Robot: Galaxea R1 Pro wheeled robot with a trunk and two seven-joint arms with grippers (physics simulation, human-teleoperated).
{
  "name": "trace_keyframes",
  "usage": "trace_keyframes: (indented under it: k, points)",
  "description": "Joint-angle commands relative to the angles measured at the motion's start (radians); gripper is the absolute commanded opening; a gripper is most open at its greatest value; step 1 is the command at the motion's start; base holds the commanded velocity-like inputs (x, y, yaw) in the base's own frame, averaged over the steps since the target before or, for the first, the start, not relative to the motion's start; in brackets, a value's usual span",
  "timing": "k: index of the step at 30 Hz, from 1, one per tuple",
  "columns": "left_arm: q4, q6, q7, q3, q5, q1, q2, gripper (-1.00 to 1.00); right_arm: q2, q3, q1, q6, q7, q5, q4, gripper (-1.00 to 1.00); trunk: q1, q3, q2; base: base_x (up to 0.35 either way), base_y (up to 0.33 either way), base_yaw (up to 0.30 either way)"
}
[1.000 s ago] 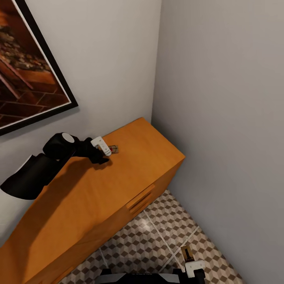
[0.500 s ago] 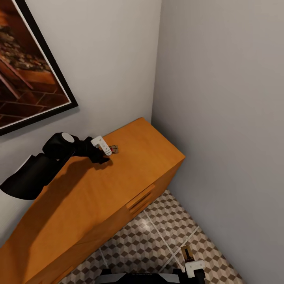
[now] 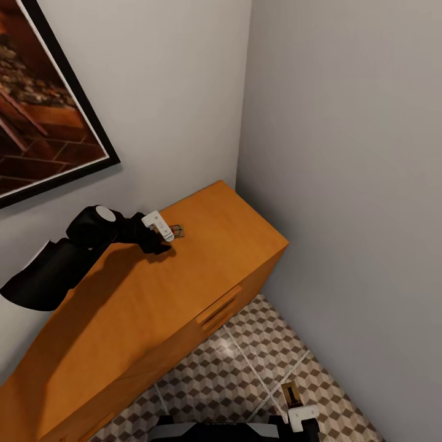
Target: Take the four mousetraps from the cabinet in the bathroom and place them on the bathroom floor. Make sure all four end up on the same floor surface, and ensure that at least two of them are either under or directly next to the same bathroom sink.
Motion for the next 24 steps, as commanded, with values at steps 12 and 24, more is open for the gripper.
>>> trace_keyframes:
  k: [12,24]
  points:
    - [-0.001,0.003,-0.01,-0.001,-0.01,-0.001,0.001,1.0,0.0,0.009,0.0,-0.001,-0.007,-0.006,0.0,-1.0,0.0,-0.017,-0.002,0.0,0.0,0.0]
    - [-0.001,0.003,-0.01,-0.001,-0.01,-0.001,0.001,1.0,0.0,0.009,0.0,-0.001,-0.007,-0.006,0.0,-1.0,0.0,-0.034,-0.002,0.047,0.0,0.0]
